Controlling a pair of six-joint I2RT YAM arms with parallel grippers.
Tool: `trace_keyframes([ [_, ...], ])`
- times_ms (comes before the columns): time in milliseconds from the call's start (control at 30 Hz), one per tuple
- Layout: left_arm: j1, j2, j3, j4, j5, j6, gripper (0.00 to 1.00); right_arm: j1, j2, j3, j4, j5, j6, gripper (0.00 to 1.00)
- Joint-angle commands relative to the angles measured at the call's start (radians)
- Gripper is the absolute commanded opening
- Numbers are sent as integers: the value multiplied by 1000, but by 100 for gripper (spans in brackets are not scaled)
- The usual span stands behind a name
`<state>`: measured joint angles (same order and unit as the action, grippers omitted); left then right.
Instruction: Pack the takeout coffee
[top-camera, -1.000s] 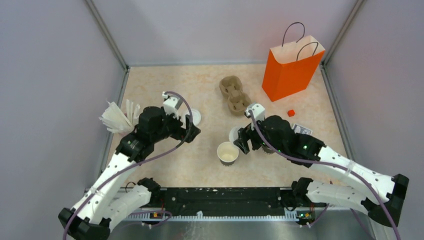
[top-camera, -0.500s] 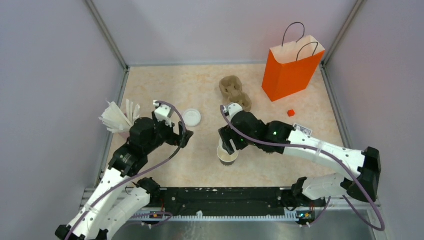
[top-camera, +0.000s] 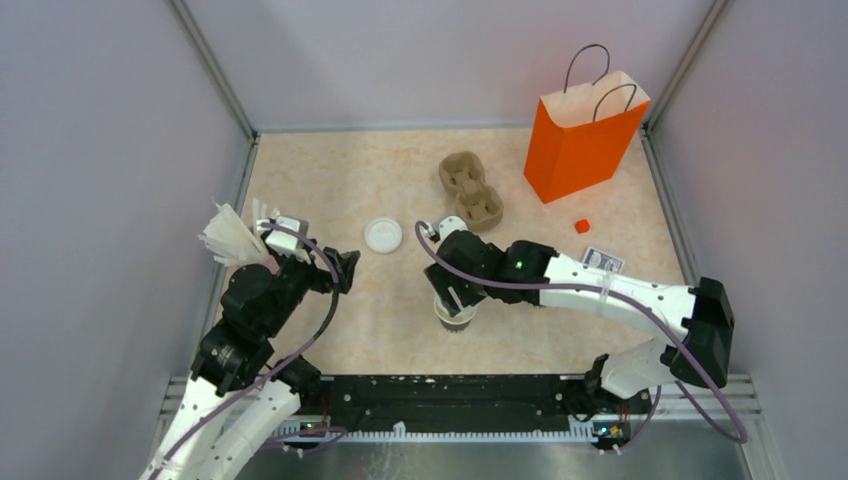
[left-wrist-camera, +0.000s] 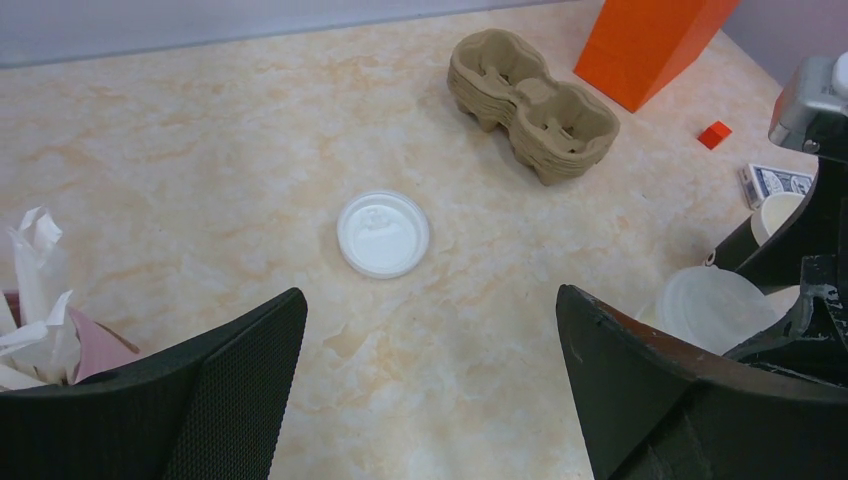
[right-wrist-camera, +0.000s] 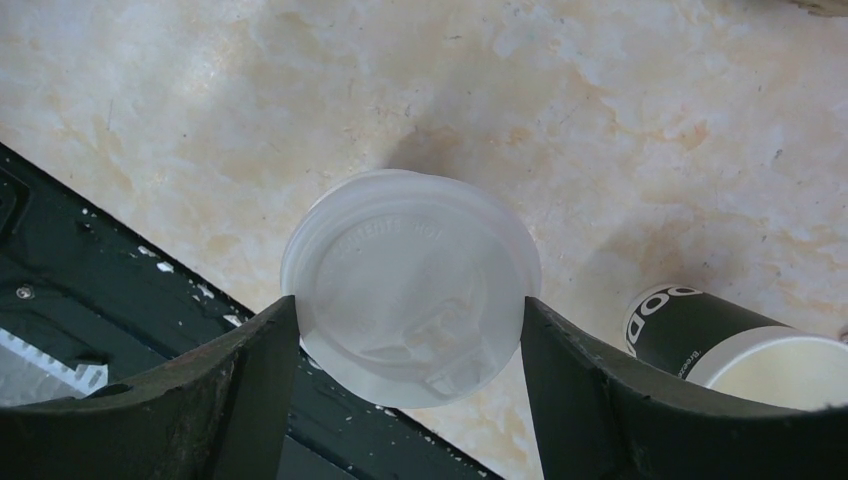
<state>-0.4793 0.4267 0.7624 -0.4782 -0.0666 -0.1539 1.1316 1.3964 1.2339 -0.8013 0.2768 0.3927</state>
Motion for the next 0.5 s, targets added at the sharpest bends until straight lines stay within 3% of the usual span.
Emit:
trace_keyframes([
  [0, 1, -8, -12, 38, -43, 8, 99, 11, 13, 48, -20, 25, 15, 66],
  [467, 1, -10, -13, 38, -53, 11, 99, 12, 84, 82, -31, -4, -1, 69],
])
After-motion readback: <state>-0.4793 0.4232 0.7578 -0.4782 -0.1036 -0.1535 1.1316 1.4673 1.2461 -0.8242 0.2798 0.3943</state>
